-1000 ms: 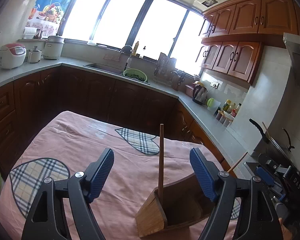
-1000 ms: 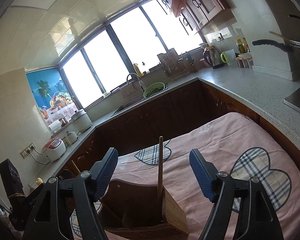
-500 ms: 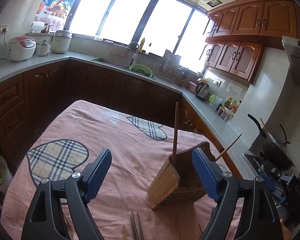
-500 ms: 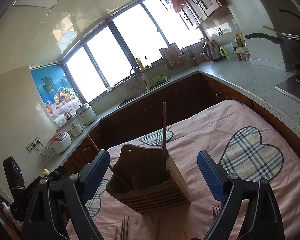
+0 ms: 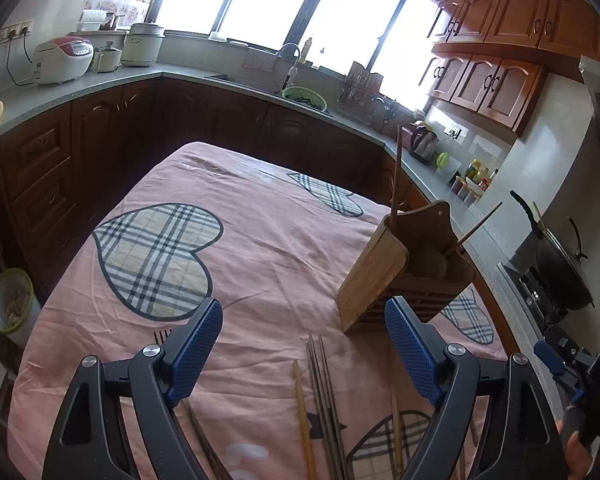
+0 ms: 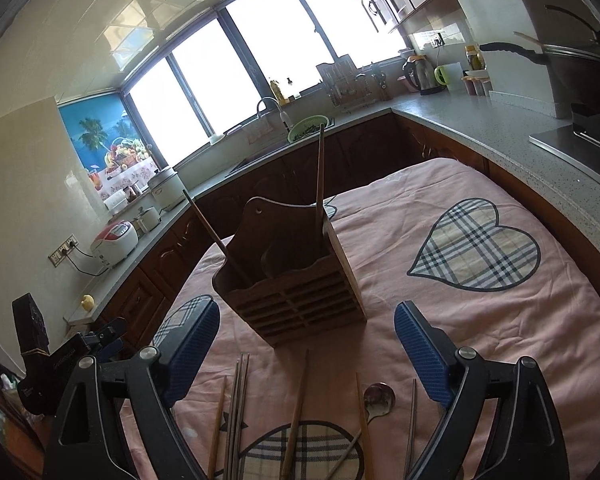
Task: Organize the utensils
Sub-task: 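Move both open grippers back down toward the remaining chopsticks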
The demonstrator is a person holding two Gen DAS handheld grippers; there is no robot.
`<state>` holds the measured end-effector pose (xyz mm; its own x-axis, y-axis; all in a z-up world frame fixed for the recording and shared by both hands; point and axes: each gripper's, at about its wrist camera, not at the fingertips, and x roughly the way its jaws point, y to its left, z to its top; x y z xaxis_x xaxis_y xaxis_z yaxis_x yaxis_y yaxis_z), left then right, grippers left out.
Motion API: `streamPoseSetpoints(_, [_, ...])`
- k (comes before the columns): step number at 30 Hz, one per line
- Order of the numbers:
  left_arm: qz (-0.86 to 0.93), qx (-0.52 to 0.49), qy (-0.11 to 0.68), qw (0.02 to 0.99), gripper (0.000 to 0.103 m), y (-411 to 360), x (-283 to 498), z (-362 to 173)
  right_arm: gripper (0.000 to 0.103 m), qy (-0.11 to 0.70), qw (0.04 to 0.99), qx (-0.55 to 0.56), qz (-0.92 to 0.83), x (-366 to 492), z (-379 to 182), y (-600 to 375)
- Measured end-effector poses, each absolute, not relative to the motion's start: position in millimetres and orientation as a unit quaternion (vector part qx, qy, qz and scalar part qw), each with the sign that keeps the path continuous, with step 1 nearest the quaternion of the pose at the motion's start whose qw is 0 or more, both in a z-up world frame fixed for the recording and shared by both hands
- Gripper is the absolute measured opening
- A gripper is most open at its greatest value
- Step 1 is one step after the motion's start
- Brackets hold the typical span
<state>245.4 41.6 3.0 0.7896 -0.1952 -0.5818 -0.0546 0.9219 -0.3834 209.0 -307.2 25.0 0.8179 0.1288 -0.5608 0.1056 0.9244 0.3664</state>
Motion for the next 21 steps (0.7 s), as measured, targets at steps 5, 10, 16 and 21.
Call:
streamPoseSetpoints(5, [-0.033,-0.195,0.338,0.920,0.083,46.2,230.3,0.3,0.091,0.317,0.931,0.183,0.004,191.5,15.1,-300.8])
streamPoseSetpoints(10, [-0.028,-0.188,0.350,0.917,0.083,45.9,219.9,-2.2,0.091,0.326,0.928,0.179,0.003,179.7,7.6,-298.3])
streamPoseSetpoints(16, [-0.022,-0.178,0.366,0.913,0.083,42.3,220.4,-7.0,0.091,0.342,0.925,0.164,0.001,174.2,-3.6,-290.4])
streamPoseSetpoints(21, [-0.020,-0.171,0.379,0.909,0.083,41.3,225.9,-8.5,0.091,0.353,0.922,0.156,0.003,176.8,-11.2,-287.4])
